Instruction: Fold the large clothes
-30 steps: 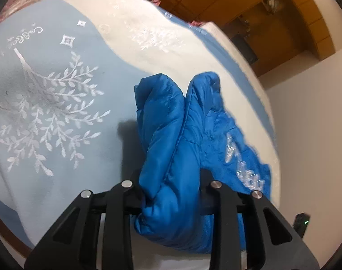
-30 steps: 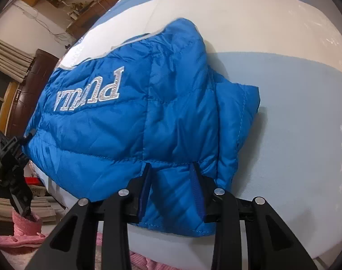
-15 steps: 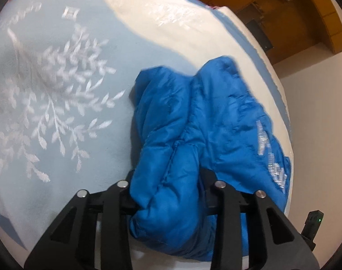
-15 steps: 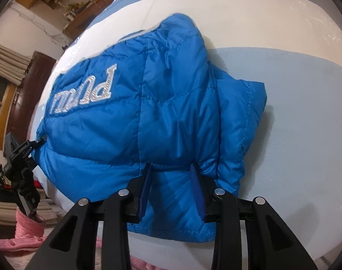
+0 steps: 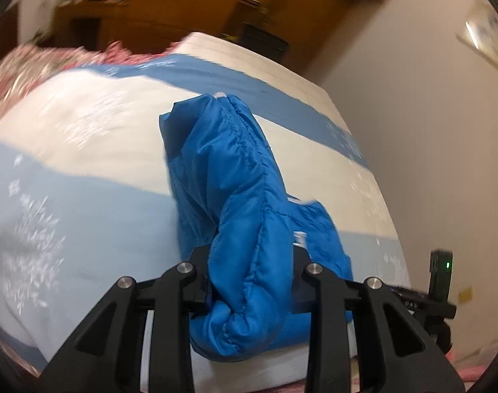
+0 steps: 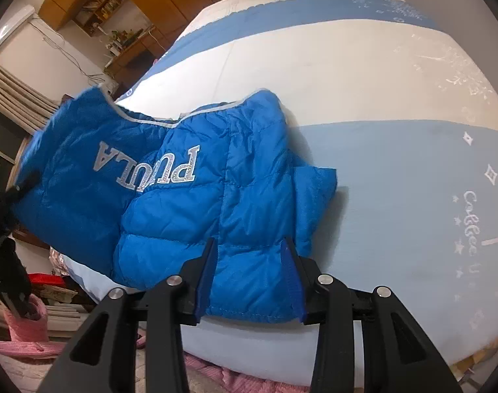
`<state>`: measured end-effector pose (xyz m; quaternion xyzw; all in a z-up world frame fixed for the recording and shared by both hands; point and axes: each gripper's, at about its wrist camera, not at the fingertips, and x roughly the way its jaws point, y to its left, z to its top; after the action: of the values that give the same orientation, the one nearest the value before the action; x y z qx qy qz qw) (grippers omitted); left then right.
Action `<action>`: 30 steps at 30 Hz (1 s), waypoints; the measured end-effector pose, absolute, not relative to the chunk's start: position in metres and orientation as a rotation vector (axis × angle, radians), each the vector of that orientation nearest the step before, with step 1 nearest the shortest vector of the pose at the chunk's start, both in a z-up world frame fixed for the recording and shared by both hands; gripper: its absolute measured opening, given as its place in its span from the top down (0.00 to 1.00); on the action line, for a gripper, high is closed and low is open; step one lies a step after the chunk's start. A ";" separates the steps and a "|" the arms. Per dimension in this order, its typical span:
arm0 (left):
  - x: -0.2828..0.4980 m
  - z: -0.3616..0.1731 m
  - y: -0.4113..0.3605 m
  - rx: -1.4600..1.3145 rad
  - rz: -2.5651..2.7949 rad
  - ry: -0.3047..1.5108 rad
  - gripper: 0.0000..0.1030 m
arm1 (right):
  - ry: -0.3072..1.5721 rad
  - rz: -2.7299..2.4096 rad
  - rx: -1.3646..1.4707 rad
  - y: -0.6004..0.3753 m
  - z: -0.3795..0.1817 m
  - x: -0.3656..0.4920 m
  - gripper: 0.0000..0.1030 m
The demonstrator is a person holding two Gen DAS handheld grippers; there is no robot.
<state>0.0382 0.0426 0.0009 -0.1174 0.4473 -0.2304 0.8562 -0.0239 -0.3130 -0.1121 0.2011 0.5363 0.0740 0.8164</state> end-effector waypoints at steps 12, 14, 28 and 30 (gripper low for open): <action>0.039 -0.058 -0.109 0.012 -0.634 1.087 0.67 | 1.140 0.145 0.450 -0.333 -0.112 -0.037 0.61; 0.047 -0.082 -0.125 0.029 -0.650 1.126 0.64 | 1.143 0.143 0.455 -0.337 -0.114 -0.038 0.61; 0.042 -0.122 -0.133 0.021 -0.706 1.170 0.52 | 1.169 0.163 0.461 -0.343 -0.121 -0.021 0.60; 0.035 -0.106 -0.121 0.000 -0.724 1.169 0.48 | 1.158 0.179 0.451 -0.338 -0.113 -0.014 0.57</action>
<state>0.0352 -0.1210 -0.1060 0.0002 0.5397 -0.3340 0.7728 -0.0145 -0.3382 -0.1129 0.2111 0.5419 0.0838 0.8092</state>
